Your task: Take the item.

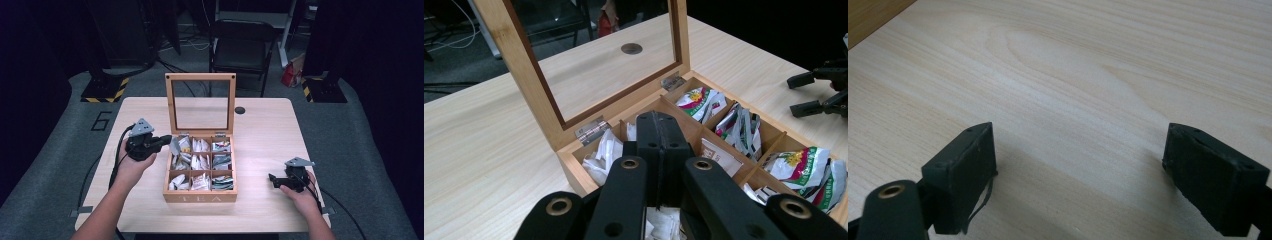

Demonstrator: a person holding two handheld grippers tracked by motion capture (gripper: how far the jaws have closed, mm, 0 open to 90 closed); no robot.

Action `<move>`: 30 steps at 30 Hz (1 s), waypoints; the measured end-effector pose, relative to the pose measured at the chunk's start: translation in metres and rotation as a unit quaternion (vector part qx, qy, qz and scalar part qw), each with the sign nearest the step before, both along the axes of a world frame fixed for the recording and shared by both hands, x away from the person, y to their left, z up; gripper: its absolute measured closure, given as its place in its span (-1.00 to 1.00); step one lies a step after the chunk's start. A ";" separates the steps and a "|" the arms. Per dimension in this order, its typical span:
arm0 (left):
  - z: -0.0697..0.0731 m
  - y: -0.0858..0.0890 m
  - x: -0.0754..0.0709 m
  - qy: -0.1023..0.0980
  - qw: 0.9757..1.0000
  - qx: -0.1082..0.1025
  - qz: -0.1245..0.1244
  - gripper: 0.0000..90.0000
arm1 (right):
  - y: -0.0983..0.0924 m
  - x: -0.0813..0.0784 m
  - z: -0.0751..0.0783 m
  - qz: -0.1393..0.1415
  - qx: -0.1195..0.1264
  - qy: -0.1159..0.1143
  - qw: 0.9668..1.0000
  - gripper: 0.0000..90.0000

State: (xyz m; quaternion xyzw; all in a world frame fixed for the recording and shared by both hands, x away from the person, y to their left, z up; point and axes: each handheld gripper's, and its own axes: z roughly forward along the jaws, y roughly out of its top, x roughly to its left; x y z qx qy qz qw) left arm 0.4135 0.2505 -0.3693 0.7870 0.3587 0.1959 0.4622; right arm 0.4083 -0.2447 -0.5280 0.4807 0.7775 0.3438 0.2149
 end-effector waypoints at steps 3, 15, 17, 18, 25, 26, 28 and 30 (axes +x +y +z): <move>0.000 0.002 0.000 0.002 1.000 -0.002 0.003 1.00 | 0.000 0.000 0.000 0.000 0.000 0.000 1.000 -0.71; 0.003 0.019 -0.001 -0.001 1.000 -0.006 0.023 1.00 | 0.000 0.000 0.000 0.000 0.000 0.000 1.000 -0.71; 0.004 0.025 -0.001 0.000 1.000 -0.006 0.028 1.00 | 0.000 0.000 0.000 -0.001 0.000 0.000 1.000 -0.71; 0.004 0.025 -0.001 0.000 1.000 -0.006 0.028 1.00 | 0.000 0.000 0.000 -0.001 0.000 0.000 1.000 -0.71; 0.005 0.035 -0.003 -0.004 0.999 -0.013 0.042 1.00 | 0.000 0.000 0.000 -0.001 -0.001 0.000 1.000 -0.71; 0.006 0.037 -0.003 -0.004 0.999 -0.013 0.044 1.00 | 0.000 0.000 0.000 -0.001 0.000 0.000 1.000 -0.71; 0.006 0.042 -0.003 -0.003 0.999 -0.013 0.047 1.00 | 0.001 0.000 0.000 -0.002 0.003 0.002 1.000 -0.71; 0.006 0.043 -0.003 -0.003 0.999 -0.012 0.049 1.00 | 0.001 0.000 0.000 -0.001 0.005 0.003 1.000 -0.71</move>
